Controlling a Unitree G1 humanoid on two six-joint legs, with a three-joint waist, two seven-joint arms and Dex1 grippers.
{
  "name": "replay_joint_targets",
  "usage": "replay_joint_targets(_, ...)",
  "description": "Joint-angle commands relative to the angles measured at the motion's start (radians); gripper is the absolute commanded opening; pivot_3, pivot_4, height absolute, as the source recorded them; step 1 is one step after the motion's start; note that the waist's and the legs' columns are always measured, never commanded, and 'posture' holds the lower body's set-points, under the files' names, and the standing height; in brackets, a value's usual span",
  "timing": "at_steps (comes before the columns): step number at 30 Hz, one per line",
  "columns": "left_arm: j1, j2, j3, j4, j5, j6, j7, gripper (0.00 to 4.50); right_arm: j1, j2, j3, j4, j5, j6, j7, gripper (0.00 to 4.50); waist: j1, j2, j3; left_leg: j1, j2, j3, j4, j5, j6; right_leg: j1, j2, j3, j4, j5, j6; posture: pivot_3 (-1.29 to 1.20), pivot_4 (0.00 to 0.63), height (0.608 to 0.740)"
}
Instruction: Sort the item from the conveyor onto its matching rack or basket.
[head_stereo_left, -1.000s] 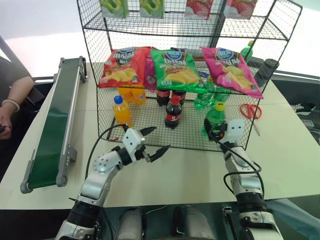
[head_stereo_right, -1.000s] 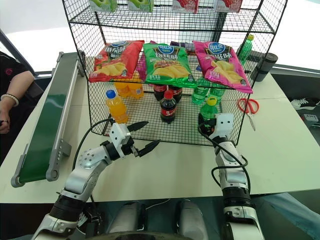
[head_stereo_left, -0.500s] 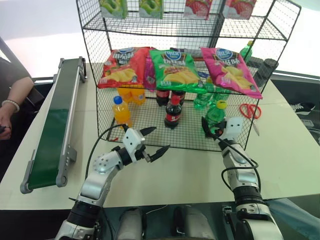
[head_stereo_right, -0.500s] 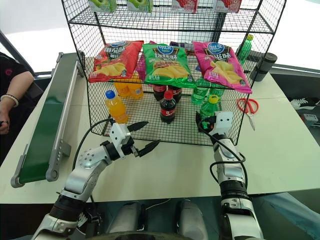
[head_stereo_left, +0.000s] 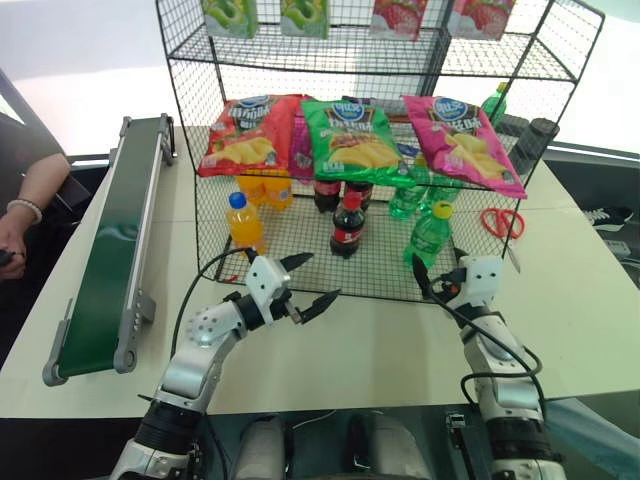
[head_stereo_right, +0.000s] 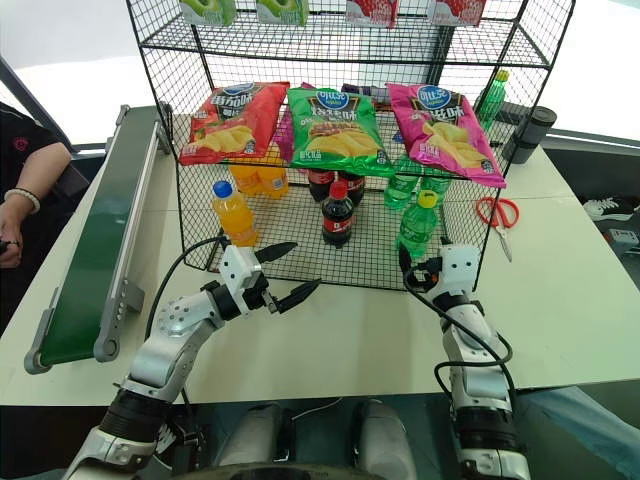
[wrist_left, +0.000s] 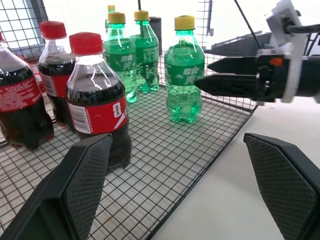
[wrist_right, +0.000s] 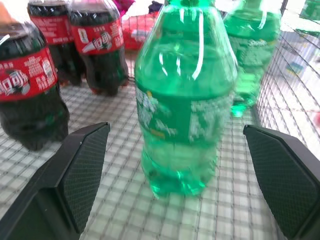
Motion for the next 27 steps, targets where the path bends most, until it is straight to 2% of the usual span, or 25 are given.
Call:
replay_joint_targets(1,-0.007,0.015,0.024,-0.025,-0.009,0.003,0.002,4.5,0.08,-0.058,0.014,-0.207,0.021,0.05,0.059,4.45,0.0,0.0,0.0,0.0,0.0,0.0,0.0,0.0,0.0,0.0,0.0,0.0,0.0,0.0,0.0,0.0,0.15,0.735)
replay_joint_targets(6,0.019,0.088,0.101,-0.054,-0.047,0.081,0.006,4.5,0.245,-0.177,0.021,-0.439,0.077,0.126,0.193,4.45,0.0,0.001,-0.001,0.0,0.0,-0.001,0.0,0.0,0.0,0.0,0.001,0.0,0.0,0.0,0.0,0.0,0.15,0.735)
replay_joint_targets(11,0.092,0.174,0.182,-0.08,-0.062,0.109,-0.002,4.5,0.331,-0.252,-0.04,-0.557,0.17,0.201,0.255,4.45,0.0,0.001,-0.001,0.0,0.001,-0.001,-0.001,0.0,0.0,0.0,0.002,0.0,-0.002,0.0,0.0,0.0,0.15,0.735)
replay_joint_targets(18,0.198,0.246,0.295,-0.103,-0.076,0.118,0.009,4.5,0.348,-0.325,-0.14,-0.586,0.254,0.285,0.296,4.45,0.002,0.0,-0.002,-0.001,0.001,-0.001,0.001,0.0,0.0,0.0,0.001,0.0,-0.003,-0.001,0.0,0.0,0.15,0.735)
replay_joint_targets(27,0.226,0.242,0.306,-0.11,-0.084,0.118,0.006,4.5,0.331,-0.345,-0.162,-0.563,0.259,0.317,0.321,4.45,0.003,-0.001,-0.002,-0.002,0.001,-0.001,0.001,0.0,0.0,0.0,0.0,0.0,-0.004,-0.001,0.0,0.0,0.15,0.735)
